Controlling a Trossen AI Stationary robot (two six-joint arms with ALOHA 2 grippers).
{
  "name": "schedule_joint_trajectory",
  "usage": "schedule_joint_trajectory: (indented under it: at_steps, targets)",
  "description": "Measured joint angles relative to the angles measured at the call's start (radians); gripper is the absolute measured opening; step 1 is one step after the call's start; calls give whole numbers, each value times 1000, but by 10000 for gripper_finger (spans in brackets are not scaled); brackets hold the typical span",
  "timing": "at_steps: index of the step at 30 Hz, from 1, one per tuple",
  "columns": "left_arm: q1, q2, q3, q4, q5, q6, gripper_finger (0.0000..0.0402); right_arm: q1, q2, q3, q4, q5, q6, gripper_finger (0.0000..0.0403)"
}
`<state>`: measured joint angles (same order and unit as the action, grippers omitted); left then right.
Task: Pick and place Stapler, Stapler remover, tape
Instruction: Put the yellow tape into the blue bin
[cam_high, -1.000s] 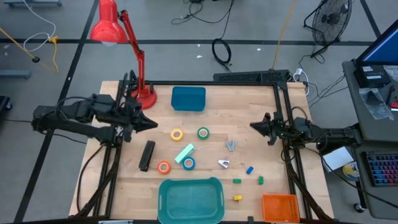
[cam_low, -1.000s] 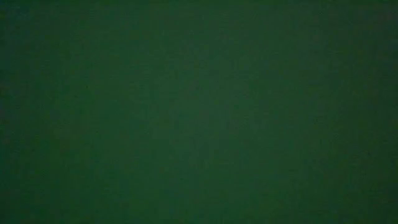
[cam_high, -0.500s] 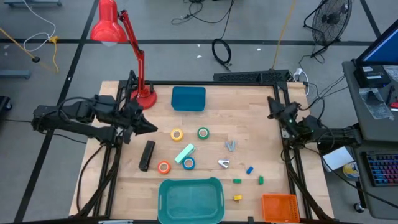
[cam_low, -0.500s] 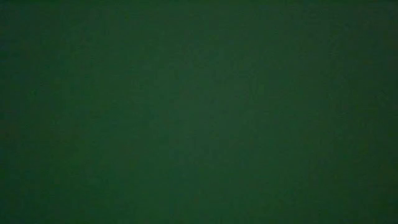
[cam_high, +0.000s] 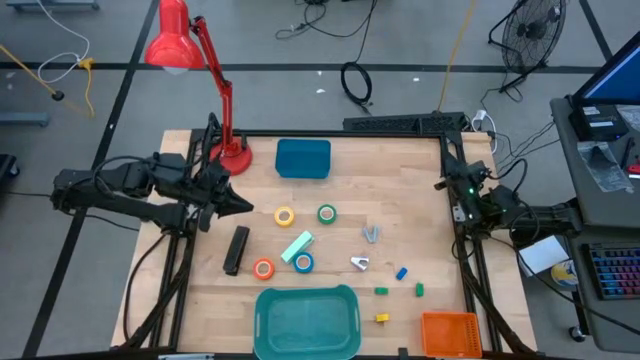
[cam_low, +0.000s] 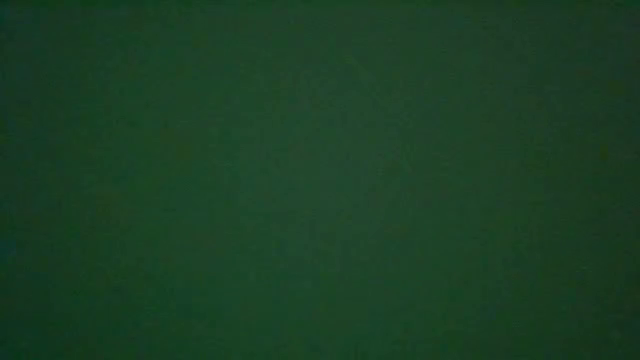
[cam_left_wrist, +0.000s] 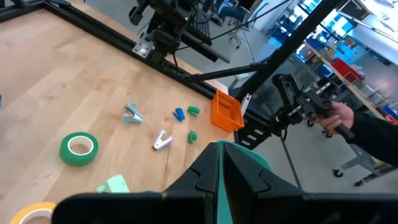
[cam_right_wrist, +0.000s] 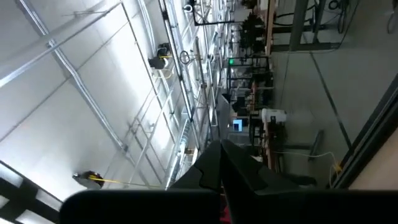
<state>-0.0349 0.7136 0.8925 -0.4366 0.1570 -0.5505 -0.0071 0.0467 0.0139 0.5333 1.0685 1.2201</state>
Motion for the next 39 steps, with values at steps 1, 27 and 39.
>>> schedule_joint_trajectory:
  at_steps: [1,27,39]
  targets:
    - [0,0,0,0,-1,3,21,0,0,0,17,-20,8,0]
    - [0,70,-1,-13,-45,7,21,144,1102,1174,-777,-966,-675,0]
    - [0,79,-1,-50,-44,-9,21,87,1185,1329,-1667,-820,-265,0]
